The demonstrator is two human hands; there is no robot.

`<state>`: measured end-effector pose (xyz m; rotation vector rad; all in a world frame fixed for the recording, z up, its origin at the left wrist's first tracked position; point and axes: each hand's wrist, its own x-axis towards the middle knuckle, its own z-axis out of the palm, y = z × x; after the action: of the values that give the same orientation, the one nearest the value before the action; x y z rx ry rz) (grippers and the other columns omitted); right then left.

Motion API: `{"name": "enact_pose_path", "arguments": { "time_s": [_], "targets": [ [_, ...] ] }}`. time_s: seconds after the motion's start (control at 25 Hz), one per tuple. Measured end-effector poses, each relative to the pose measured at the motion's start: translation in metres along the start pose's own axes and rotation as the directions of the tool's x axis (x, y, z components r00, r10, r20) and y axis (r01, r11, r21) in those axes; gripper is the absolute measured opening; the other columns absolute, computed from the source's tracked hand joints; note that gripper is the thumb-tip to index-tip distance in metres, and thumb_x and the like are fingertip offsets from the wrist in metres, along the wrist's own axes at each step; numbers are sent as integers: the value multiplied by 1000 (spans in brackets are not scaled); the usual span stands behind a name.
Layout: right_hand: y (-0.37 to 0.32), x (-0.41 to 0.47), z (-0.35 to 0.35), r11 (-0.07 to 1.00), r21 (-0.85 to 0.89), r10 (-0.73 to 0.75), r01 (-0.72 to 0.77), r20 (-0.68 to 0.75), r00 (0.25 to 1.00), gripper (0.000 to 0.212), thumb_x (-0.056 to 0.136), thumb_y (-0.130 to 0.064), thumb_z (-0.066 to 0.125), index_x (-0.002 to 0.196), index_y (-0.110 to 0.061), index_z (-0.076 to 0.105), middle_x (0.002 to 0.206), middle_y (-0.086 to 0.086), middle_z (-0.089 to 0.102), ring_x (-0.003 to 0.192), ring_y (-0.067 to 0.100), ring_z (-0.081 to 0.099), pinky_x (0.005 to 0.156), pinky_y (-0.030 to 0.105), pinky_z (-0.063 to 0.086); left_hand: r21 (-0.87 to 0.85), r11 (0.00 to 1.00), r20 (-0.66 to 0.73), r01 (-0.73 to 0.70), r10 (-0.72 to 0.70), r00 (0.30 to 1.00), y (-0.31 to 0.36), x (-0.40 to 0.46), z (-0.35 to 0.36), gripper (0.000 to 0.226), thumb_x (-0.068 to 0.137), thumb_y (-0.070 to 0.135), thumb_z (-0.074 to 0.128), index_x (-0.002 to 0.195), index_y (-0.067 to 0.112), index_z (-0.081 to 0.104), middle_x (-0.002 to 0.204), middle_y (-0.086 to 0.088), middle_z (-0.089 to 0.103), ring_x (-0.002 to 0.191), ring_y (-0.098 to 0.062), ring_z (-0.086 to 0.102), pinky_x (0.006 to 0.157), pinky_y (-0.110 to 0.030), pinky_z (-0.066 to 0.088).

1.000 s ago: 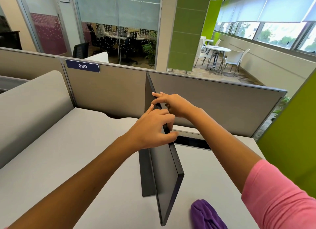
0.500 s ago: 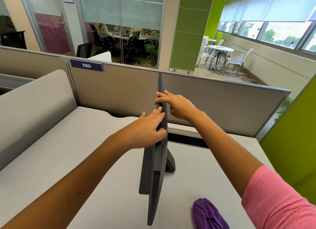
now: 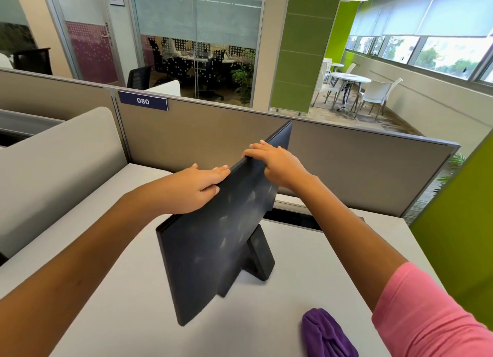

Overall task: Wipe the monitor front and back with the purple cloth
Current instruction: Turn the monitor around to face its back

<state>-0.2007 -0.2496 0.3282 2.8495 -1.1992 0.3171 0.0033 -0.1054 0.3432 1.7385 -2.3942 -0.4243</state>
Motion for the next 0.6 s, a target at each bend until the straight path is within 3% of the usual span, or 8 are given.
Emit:
{"name": "enact_pose_path", "arguments": {
  "time_s": [0.12,0.2,0.32,0.48,0.6],
  "targets": [
    [-2,0,3,997,35,68,-66,-57,996,65,83,7,35,134,-31,47,137,-1,43,117,28,50,113,54,19,65,996,-55,60,-56,997,-17,0,-3,48,102,16,32,149,25,25,145,-2,46,131,-23,44,117,-31,12],
    [-3,1,4,995,39,92,-89,-68,993,62,85,4,34,133,-32,48,130,0,44,107,29,53,112,51,20,95,988,-86,120,-112,990,-26,2,-6,47,102,17,35,148,26,30,133,-9,57,120,-33,51,109,-41,31],
    [-4,4,3,988,74,141,-136,-56,988,56,91,0,33,134,-34,47,123,-1,43,102,28,51,102,49,34,146,976,-188,163,-134,973,-35,7,-12,39,100,15,41,138,21,48,123,-10,63,107,-31,57,95,-48,47],
    [-11,9,2,969,118,226,-219,-57,972,49,95,-6,33,133,-33,49,116,1,44,94,26,48,77,42,47,178,945,-481,274,-160,862,-51,18,-13,25,97,21,50,115,19,68,109,-9,70,97,-32,63,80,-44,53],
    [-21,16,1,954,65,296,-292,-71,952,50,94,-6,36,132,-35,48,113,4,43,90,26,44,61,34,36,152,926,-587,346,-197,785,-66,30,-17,23,95,28,54,109,20,70,103,-11,70,94,-35,62,72,-40,48]
  ]
}}
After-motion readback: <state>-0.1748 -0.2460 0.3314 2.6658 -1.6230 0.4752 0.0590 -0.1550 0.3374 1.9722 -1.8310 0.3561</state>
